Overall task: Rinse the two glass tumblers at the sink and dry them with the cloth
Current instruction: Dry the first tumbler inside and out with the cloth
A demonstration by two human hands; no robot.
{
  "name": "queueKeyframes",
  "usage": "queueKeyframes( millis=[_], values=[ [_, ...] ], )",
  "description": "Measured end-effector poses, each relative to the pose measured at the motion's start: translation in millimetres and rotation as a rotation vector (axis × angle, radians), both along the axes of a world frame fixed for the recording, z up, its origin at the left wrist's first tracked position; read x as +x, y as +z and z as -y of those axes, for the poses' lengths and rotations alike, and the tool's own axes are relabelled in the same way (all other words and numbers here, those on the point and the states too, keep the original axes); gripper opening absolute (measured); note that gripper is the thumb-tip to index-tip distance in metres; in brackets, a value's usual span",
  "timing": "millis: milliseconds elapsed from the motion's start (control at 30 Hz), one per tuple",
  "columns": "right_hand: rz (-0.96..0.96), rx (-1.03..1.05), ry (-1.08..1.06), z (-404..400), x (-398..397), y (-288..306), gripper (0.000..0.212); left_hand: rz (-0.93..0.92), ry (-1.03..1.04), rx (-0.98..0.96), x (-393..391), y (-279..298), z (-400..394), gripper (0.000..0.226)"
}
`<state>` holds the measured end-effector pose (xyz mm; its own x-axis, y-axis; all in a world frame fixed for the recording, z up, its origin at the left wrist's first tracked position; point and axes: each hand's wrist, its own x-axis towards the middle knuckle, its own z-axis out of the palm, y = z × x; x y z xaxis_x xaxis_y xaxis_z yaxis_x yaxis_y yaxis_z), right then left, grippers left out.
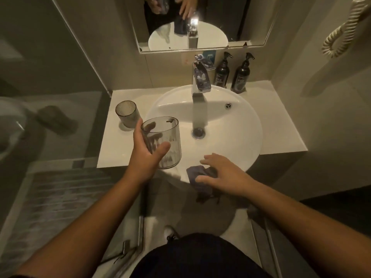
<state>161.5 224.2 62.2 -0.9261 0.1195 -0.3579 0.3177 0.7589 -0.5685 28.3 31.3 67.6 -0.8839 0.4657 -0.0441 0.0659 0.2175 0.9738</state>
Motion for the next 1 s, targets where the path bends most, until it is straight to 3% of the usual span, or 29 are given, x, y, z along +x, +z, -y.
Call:
queueKeyframes(
  millis=[100,233,400,500,800,1000],
  values=[
    [-0.165,-0.249,-0.164,-0.3,-13.7,39.3,0.052,-0.082,0.017,0.028,17.6,11.4,4.7,0.108],
    [-0.283,-0.404,-0.044,20.0,-30.5,77.9,0.058,-0.222,0.079,0.042,39.8,26.0,11.9,0.098],
    [-0.363,-0.420,0.043,42.4,-48.0,85.4,0.076,-0.298,0.046,-0.011,44.7,38.2,29.0,0.092],
    [-0.423,-0.397,0.019,43.8,-62.9,84.8,0.075,-0.294,0.019,-0.012,30.4,42.6,36.8,0.082],
    [-0.531,-0.303,0.046,31.3,-192.9,92.7,0.080,-0.225,-0.030,-0.096,-110.6,65.7,33.3,0.089],
    [-0.494,-0.185,-0.017,15.4,-316.9,58.2,0.081,-0.264,-0.026,-0.211,-244.2,37.2,10.1,0.085]
  ],
)
